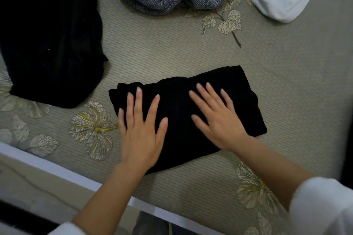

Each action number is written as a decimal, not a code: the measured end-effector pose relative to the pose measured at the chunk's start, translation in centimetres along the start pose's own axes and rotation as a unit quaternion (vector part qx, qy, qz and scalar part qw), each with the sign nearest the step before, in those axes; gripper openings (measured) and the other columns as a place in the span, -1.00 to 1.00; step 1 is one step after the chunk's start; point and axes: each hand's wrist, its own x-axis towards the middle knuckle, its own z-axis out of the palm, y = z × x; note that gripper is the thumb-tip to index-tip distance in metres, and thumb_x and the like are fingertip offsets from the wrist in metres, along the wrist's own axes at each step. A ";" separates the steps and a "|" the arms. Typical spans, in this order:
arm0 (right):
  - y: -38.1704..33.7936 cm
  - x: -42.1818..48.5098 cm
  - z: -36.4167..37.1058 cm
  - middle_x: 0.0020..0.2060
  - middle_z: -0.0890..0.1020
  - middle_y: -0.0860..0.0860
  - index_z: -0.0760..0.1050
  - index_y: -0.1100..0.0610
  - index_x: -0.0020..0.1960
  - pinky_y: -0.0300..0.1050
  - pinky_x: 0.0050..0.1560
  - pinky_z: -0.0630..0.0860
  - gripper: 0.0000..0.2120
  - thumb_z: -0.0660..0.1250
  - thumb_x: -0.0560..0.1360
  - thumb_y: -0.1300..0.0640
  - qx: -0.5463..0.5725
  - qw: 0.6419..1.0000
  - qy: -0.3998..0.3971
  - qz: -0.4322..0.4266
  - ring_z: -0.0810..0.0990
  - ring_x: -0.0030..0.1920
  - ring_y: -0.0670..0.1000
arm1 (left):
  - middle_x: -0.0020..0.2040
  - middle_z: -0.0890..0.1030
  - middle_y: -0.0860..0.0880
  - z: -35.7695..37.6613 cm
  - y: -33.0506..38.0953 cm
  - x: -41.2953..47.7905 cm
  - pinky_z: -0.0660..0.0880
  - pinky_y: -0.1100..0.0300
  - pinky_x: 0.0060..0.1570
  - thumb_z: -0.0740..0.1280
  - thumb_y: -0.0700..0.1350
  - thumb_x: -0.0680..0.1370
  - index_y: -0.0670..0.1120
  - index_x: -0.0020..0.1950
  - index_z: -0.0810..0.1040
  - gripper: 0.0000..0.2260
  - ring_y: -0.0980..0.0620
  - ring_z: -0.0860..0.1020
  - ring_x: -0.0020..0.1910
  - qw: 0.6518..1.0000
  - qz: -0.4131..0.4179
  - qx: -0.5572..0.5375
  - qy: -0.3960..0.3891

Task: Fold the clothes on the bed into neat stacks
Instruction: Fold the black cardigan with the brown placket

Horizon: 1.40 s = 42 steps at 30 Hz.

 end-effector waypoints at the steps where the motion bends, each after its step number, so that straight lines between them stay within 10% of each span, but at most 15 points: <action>1: 0.5 0.0 0.3 0.55 0.07 -0.03 0.03 -0.04 0.56 0.07 0.52 -0.13 -0.45 -0.08 0.61 -0.17 -0.038 0.999 -0.027 -0.014 -0.07 0.55 -0.01 | 0.58 -0.13 -0.05 0.4 -0.3 -0.1 -0.20 -0.05 0.47 -0.07 0.21 0.60 0.11 0.56 0.05 -0.47 -0.01 -0.24 0.54 0.999 -0.021 0.020 -0.024; 10: 3.5 -1.1 -1.9 0.56 -0.02 -0.07 -0.03 -0.22 0.53 0.17 0.47 -0.17 -0.48 -0.06 0.60 -0.24 0.081 0.964 0.002 0.253 -0.12 0.55 -0.01 | 0.57 -0.21 -0.08 -1.1 -0.7 -0.6 -0.12 -0.12 0.47 -0.03 0.20 0.60 0.17 0.55 -0.05 -0.48 -0.05 -0.28 0.53 0.996 -0.066 -0.013 -0.052; 14: 4.5 -1.5 -1.7 0.44 0.23 0.09 0.12 0.00 0.50 0.16 0.41 0.25 -0.24 0.38 0.43 -0.17 0.307 0.843 0.082 0.433 0.27 0.41 0.11 | 0.55 -0.06 -0.18 -0.9 -0.6 -2.1 0.06 -0.08 0.43 0.25 0.00 0.59 0.09 0.56 0.04 -0.39 -0.19 0.01 0.50 0.978 -0.166 -0.123 -0.041; 17: 4.4 -2.0 -3.5 0.14 0.57 0.14 0.40 0.17 0.28 0.11 0.11 0.56 -0.42 0.51 0.33 0.07 0.476 0.714 0.065 0.509 0.60 0.07 0.12 | 0.47 0.21 -0.14 -3.0 0.0 -2.8 0.28 0.11 0.32 0.35 -0.23 0.52 -0.01 0.53 0.11 -0.34 -0.08 0.31 0.39 0.865 -0.334 -0.373 -0.035; 21: 3.5 -3.2 -5.9 -0.25 0.68 0.15 0.60 0.22 -0.06 -0.05 -0.32 0.62 -0.77 0.49 0.29 0.22 0.539 0.668 0.015 0.513 0.68 -0.26 0.15 | 0.00 0.65 -0.02 -5.8 -0.7 -3.1 0.52 0.21 -0.24 0.37 -0.21 0.49 -0.02 0.05 0.54 -0.83 0.06 0.61 -0.09 0.747 -0.444 -0.477 -0.129; 25: 2.4 -6.9 -8.2 -0.34 0.70 0.09 0.62 0.16 -0.13 -0.14 -0.41 0.58 -0.84 0.50 0.30 0.27 0.573 0.654 0.029 0.494 0.70 -0.34 0.07 | -0.30 0.66 0.06 -8.5 -0.5 -2.5 0.43 0.29 -0.45 0.36 -0.15 0.45 -0.03 -0.07 0.59 -0.91 0.13 0.62 -0.31 0.792 -0.389 -0.423 -0.204; 29: 1.6 -14.0 -10.1 -0.31 0.71 0.08 0.63 0.20 -0.07 -0.20 -0.44 0.55 -0.82 0.48 0.33 0.28 0.596 0.616 0.058 0.512 0.70 -0.30 0.06 | -0.16 0.60 -0.13 -11.7 2.4 -1.6 0.45 0.15 -0.33 0.31 -0.17 0.42 -0.18 -0.03 0.53 -0.84 -0.08 0.59 -0.21 0.801 -0.352 -0.412 -0.255; 36: 2.2 -28.9 -11.4 -0.13 0.72 0.12 0.64 0.12 0.01 0.05 -0.05 0.63 -0.73 0.51 0.31 0.23 0.633 0.481 0.185 0.577 0.70 -0.12 0.14 | 0.03 0.58 -0.22 -11.2 13.5 -1.8 0.50 -0.01 -0.15 0.23 -0.25 0.45 -0.17 0.16 0.48 -0.71 -0.22 0.57 -0.03 0.797 -0.214 -0.392 -0.406; 42: 4.1 -39.0 -11.9 -0.14 0.72 0.04 0.65 0.01 -0.03 -0.01 -0.13 0.60 -0.74 0.49 0.31 0.21 0.631 0.335 0.345 0.608 0.69 -0.10 0.12 | 0.05 0.60 -0.08 -8.4 28.3 -1.4 0.54 0.06 -0.16 0.24 -0.20 0.45 0.08 0.25 0.42 -0.61 -0.09 0.61 -0.04 0.816 -0.044 -0.301 -0.491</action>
